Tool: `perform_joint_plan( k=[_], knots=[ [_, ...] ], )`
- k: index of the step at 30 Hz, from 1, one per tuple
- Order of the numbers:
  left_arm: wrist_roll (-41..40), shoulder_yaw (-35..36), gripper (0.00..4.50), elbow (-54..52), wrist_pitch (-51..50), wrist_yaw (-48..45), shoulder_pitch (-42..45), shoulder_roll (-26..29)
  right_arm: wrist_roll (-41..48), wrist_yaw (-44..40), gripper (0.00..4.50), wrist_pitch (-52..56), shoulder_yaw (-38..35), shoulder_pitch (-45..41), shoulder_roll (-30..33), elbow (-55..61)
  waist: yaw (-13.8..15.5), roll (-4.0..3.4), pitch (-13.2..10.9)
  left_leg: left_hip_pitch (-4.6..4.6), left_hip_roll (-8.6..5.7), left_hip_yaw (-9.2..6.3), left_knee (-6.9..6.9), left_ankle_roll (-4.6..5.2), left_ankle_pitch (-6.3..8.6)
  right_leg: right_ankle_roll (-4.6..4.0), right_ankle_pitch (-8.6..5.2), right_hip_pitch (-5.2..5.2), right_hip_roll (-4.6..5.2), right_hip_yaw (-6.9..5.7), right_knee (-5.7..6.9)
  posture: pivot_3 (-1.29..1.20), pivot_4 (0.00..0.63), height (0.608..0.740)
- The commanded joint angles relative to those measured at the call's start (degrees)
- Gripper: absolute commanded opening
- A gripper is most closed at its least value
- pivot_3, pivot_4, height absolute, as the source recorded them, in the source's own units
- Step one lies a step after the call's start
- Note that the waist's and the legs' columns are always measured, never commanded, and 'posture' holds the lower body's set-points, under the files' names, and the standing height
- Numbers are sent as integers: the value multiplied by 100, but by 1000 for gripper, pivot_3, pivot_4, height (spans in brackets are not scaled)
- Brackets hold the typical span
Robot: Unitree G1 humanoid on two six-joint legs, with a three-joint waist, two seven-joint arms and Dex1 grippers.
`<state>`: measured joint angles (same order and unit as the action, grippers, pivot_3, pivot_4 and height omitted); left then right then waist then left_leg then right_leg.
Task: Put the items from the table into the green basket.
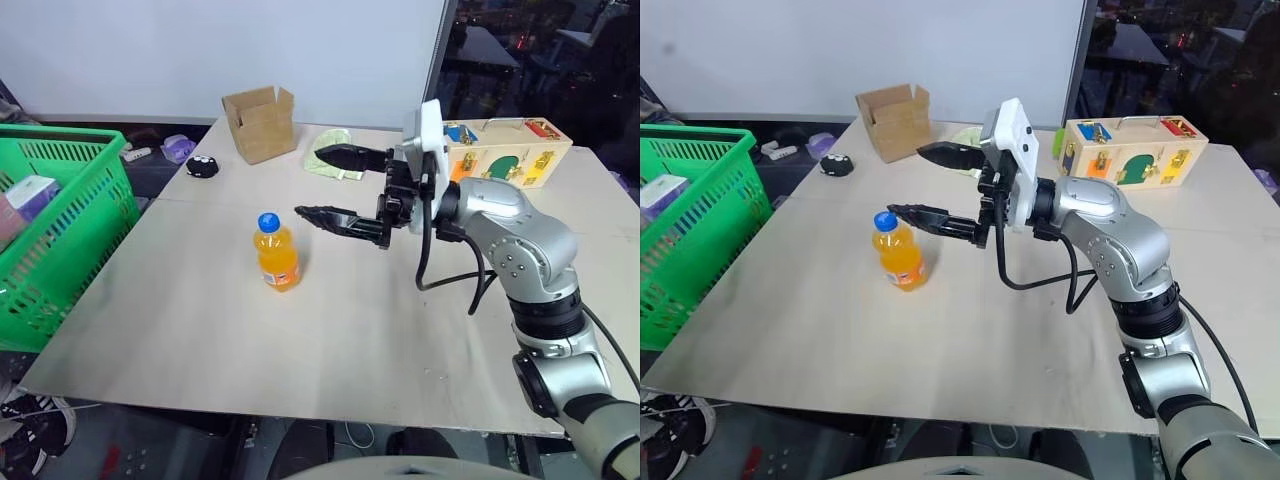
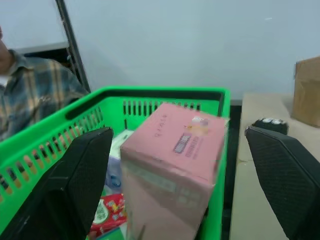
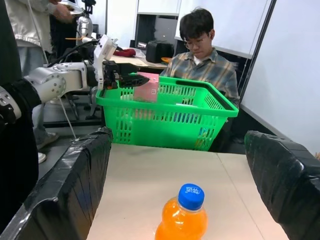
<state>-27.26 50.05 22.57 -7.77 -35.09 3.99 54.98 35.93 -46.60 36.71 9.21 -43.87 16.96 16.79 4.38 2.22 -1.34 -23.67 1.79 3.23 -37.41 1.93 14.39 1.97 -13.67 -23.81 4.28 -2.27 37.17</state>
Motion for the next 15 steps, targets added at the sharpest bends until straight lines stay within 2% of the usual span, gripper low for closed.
perform_joint_plan(
  k=[1,12,15],
  knots=[
    [-151,146,4426,-677,-132,150,45,-37,7,25,4500,-78,-95,-91,-3,120,7,0,0,-1,0,-2,0,-2,0,-1,0,-3,3,-1,0,224,0,740],
    [-346,161,4426,-2019,-784,544,88,-135,44,79,4500,-13,-144,-84,74,126,22,-5,-1,-1,0,-13,4,-13,-7,-10,5,-2,1,-6,0,253,0,740],
    [-1284,-101,4426,-3132,-1629,267,-24,-299,22,145,4500,66,-188,-2,175,163,36,-3,0,-3,0,-13,4,-14,-8,-10,5,-2,0,-6,0,258,0,740]
  ],
)
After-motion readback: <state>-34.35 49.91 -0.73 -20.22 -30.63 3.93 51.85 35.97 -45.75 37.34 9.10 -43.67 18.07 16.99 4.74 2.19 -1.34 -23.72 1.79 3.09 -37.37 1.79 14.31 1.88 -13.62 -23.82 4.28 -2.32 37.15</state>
